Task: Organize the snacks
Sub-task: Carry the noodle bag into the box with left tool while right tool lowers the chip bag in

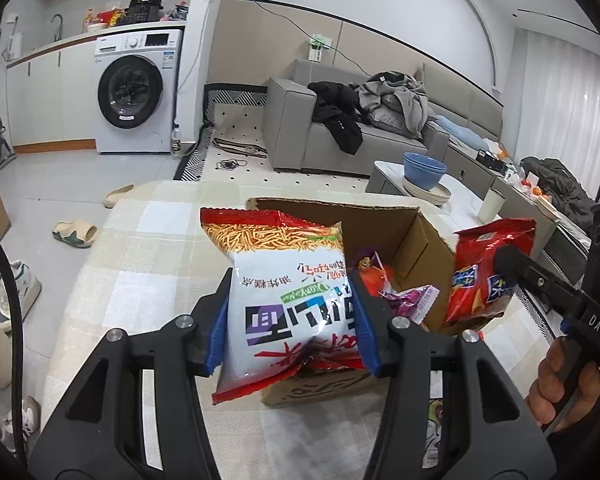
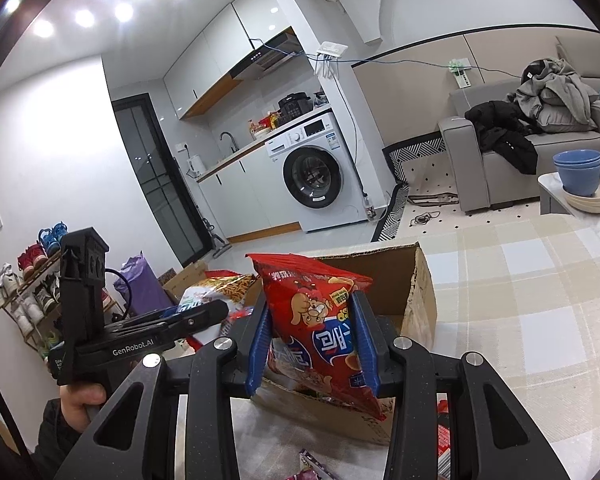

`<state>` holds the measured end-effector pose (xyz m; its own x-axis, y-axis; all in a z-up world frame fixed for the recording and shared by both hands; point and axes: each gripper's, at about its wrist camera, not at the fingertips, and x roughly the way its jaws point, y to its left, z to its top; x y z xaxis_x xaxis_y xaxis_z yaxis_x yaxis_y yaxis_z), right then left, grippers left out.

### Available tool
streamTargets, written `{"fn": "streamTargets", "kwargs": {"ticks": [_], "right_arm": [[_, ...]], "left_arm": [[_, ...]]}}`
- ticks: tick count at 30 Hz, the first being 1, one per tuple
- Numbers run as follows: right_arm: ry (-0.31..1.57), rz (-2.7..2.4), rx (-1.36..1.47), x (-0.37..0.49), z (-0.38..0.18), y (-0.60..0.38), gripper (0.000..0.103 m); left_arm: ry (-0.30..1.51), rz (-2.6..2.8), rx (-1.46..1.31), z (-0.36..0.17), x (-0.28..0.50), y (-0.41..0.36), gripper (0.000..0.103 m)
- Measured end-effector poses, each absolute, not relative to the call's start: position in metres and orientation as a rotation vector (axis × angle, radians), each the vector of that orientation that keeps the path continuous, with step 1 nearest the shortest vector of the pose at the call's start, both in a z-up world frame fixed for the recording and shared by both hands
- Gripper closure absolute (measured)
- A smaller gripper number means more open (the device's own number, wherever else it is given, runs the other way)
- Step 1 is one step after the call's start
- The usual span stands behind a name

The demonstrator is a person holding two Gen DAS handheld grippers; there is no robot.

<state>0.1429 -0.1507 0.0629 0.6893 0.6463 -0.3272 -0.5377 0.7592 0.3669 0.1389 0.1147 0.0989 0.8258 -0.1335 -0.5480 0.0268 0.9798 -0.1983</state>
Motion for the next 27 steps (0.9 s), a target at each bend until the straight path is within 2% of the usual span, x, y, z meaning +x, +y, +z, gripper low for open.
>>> {"fn": "streamTargets", "kwargs": {"ticks": [27], "right_arm": [[0.543,0.648,0.216,0.156,0.052,-0.135,0.065]], "left_arm": [[0.629,-0.121,-0.075,0.065,0.215,0.016,0.054]]}}
